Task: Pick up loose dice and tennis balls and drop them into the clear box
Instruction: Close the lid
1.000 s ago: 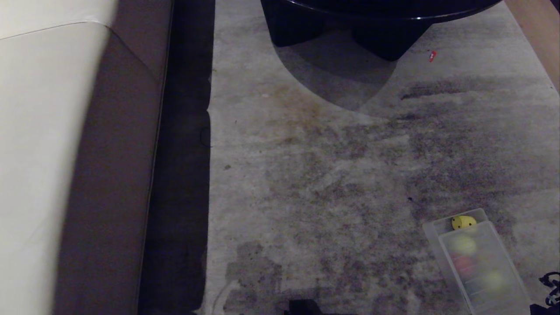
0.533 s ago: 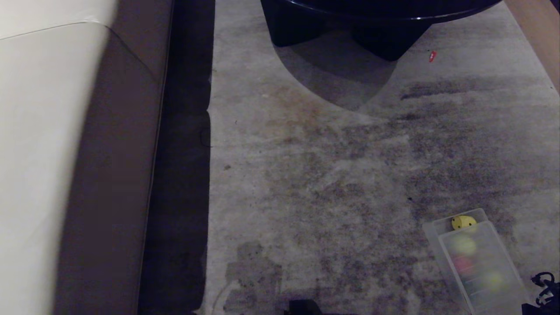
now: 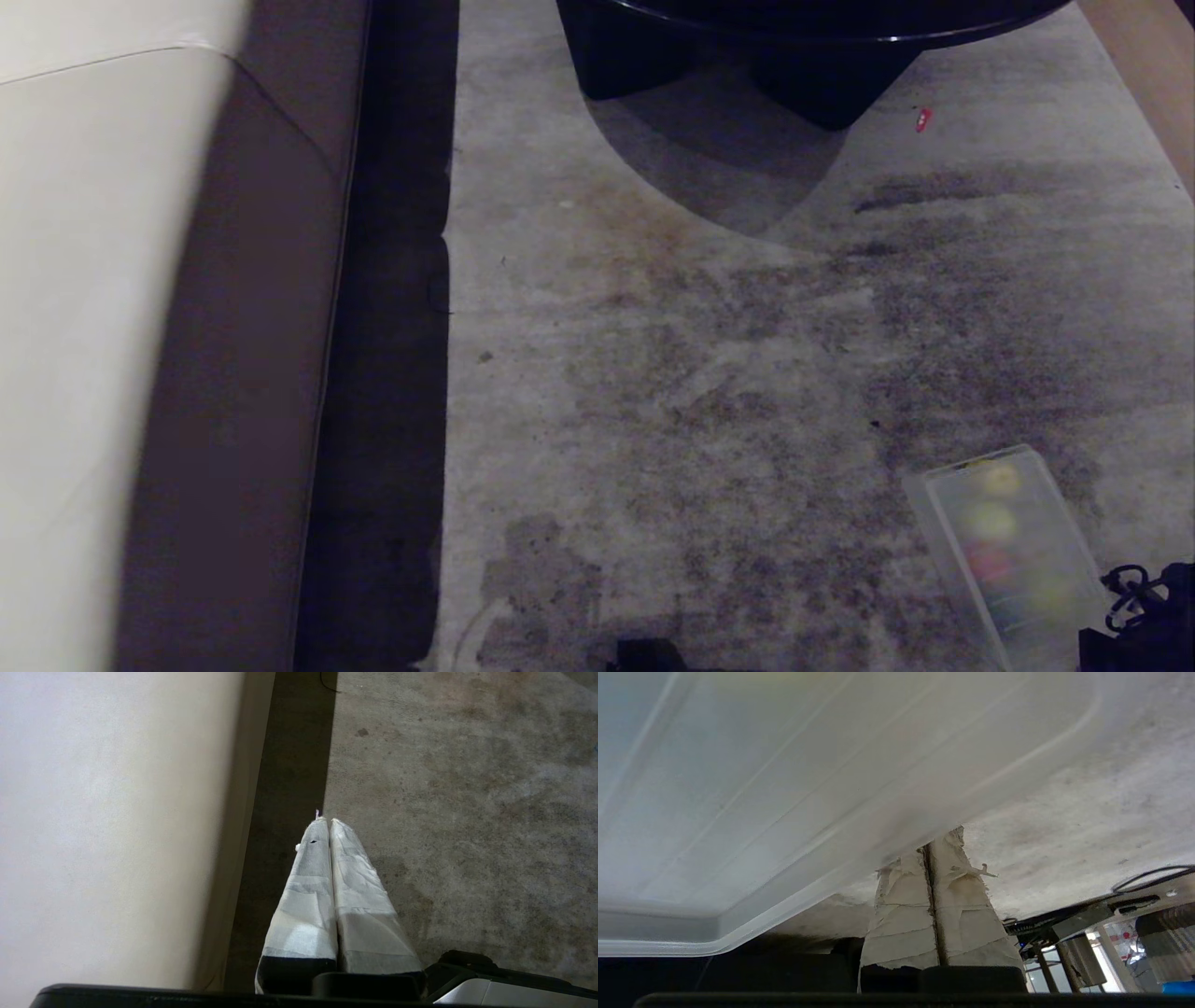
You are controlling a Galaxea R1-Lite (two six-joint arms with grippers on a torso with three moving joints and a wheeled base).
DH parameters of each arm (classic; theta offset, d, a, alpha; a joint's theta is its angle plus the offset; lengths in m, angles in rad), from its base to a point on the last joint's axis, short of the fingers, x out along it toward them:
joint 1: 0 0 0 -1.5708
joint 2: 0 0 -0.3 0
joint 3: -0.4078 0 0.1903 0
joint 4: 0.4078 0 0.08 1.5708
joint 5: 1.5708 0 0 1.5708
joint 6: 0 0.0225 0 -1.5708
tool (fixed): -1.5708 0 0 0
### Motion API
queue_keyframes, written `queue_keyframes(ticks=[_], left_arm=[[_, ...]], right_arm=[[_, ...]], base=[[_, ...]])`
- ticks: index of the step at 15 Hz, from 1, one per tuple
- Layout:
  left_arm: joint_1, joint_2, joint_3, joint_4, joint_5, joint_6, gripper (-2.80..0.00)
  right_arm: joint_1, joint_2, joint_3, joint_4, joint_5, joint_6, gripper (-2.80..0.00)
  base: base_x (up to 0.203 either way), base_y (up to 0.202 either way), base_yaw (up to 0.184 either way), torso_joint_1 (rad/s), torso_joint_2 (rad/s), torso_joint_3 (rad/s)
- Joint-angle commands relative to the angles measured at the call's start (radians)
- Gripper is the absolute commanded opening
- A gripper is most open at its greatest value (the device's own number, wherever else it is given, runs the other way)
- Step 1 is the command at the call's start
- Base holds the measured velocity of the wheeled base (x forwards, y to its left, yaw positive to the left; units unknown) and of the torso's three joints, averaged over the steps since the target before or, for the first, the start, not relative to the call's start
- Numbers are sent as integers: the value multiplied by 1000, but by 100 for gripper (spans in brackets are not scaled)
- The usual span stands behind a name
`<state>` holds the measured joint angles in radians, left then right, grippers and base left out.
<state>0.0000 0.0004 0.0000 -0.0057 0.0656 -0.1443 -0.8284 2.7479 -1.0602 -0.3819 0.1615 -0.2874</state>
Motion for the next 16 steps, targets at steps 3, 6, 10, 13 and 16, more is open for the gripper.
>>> queue_keyframes(ticks=[3, 6, 10, 13, 16], left_arm=[[0, 0, 0, 0, 0, -1, -280], [0, 0, 0, 0, 0, -1, -280], [0, 0, 0, 0, 0, -1, -280], [0, 0, 2, 0, 0, -1, -280], [0, 0, 0, 0, 0, -1, -280]], right_arm=[[15, -7, 2, -3, 2, 1, -280], [29, -11, 8, -3, 7, 2, -280], [29, -20, 19, -5, 9, -1, -280], [10, -69, 62, -3, 12, -15, -280], [-31, -187, 136, -2, 63, -56, -280]], base=[[0, 0, 0, 0, 0, 0], [0, 0, 0, 0, 0, 0], [0, 0, 0, 0, 0, 0], [0, 0, 0, 0, 0, 0], [0, 0, 0, 0, 0, 0]])
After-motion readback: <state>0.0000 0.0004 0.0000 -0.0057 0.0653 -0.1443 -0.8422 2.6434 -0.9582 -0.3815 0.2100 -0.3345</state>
